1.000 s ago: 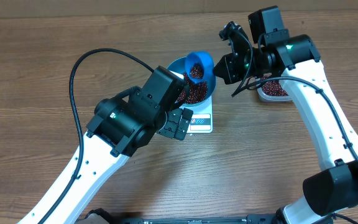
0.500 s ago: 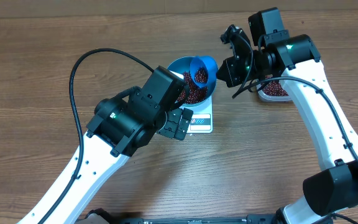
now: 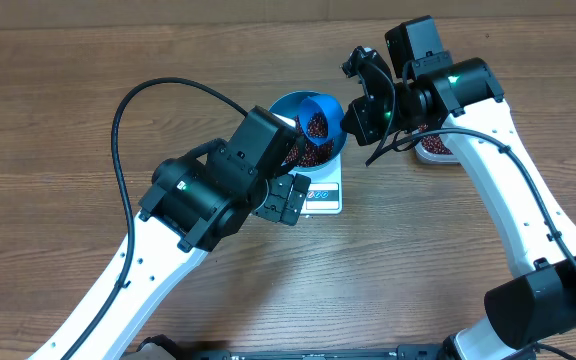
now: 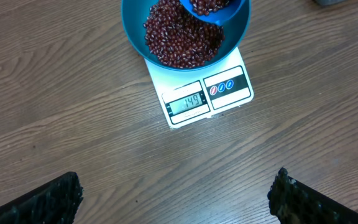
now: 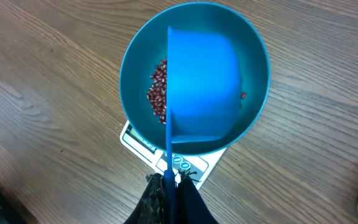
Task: Scoop item into bowl and weigh 150g on scale
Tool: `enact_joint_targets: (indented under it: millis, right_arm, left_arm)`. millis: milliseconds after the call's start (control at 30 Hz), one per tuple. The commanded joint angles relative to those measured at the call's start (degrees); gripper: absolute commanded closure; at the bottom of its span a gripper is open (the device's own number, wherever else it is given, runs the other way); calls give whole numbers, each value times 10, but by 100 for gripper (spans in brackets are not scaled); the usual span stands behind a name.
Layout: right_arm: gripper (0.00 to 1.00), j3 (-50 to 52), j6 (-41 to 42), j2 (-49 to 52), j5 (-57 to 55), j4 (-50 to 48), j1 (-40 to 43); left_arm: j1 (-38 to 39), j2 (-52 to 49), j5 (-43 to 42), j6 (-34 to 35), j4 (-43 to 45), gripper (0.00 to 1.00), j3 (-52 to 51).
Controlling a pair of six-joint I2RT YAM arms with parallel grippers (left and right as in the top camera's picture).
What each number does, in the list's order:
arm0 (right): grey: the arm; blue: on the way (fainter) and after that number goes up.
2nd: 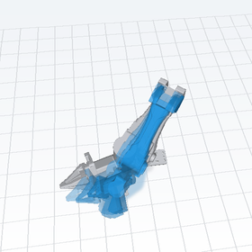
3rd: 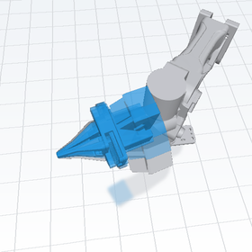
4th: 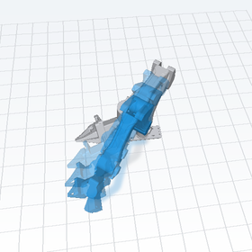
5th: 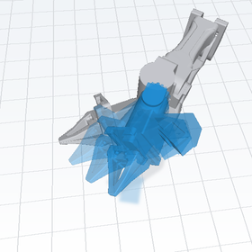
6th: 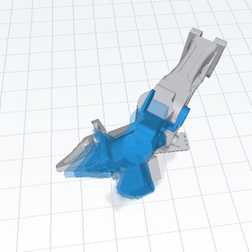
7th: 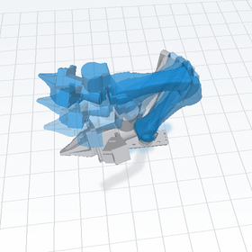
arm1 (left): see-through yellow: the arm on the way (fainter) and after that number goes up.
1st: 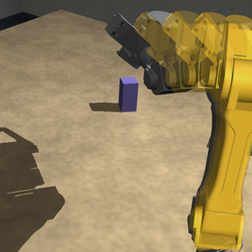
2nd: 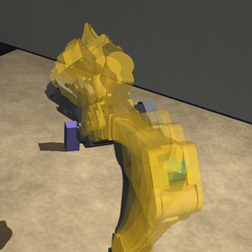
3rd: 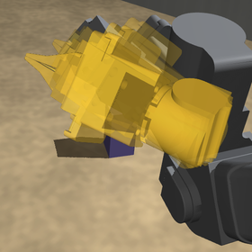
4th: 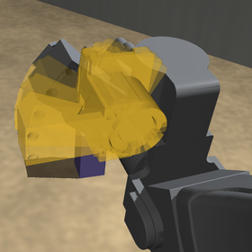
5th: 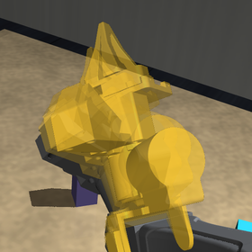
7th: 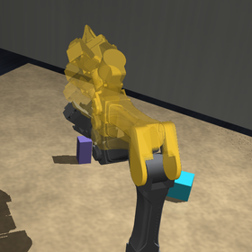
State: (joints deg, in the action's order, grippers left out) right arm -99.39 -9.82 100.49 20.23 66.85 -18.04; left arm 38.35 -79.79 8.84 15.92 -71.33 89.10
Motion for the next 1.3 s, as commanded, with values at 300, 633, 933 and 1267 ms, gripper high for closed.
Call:
enact_joint_targets:
  millis: [300,633,933,1267]
  right_arm:
    - [96,-7,-19,-15,-5,-2,-7]
    - [96,-7,-7,-15,-5,-5,-7]
    - [96,-7,11,-15,-5,-5,-5]
    - [96,-7,25,-15,111,-5,64]
  left_arm:
    - [-1,-1,3,-11,0,0,12]
    - [-1,-1,3,-11,0,0,12]
    - [-1,-1,3,-11,0,1,12]
    - [-1,-1,3,-11,0,0,12]
